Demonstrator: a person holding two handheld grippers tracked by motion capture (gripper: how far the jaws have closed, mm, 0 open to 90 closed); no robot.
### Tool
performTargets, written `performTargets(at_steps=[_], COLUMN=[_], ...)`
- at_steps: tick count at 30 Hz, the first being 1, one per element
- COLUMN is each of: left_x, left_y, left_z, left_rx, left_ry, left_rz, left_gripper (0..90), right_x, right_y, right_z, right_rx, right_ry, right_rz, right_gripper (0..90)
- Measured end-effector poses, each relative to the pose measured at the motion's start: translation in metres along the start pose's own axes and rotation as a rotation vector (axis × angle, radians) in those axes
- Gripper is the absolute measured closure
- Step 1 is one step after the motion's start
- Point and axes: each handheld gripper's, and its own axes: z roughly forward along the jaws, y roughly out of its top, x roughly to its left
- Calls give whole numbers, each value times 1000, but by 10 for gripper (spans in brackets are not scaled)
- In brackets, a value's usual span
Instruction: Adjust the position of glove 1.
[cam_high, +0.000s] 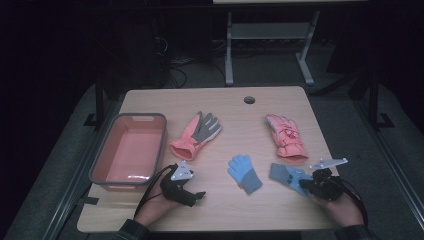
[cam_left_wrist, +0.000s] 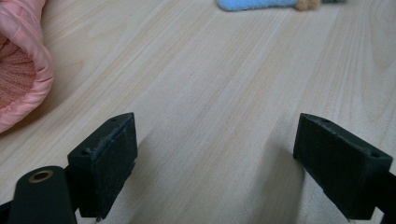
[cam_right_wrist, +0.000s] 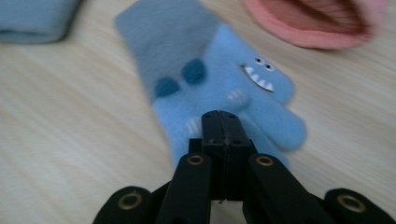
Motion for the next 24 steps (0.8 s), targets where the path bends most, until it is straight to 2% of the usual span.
performTargets(at_steps=[3,4,8,12,16,24], left_x=[0,0,0,0,0,1], left_y=[0,0,0,0,0,2], left_z=[0,0,0,0,0,1], left_rx=[0,0,0,1,1,6], left_ry=[1,0,1,1,-1,-2], left_rz=[4,2,3,2,1,6], left_gripper=[128,128,128,128,128,128], right_x=[-11,-12,-9,4,11,14], right_y=[1,1,13,34,51,72], right_z=[-2,-2,-5,5,21,45], right_rx=[4,0,-61,-108,-102,-92], right_ry=[-59,-62,-38,17,39,28], right_rz=[23,30,9,-28,-67,-81], right_gripper=[900,900,900,900,900,900])
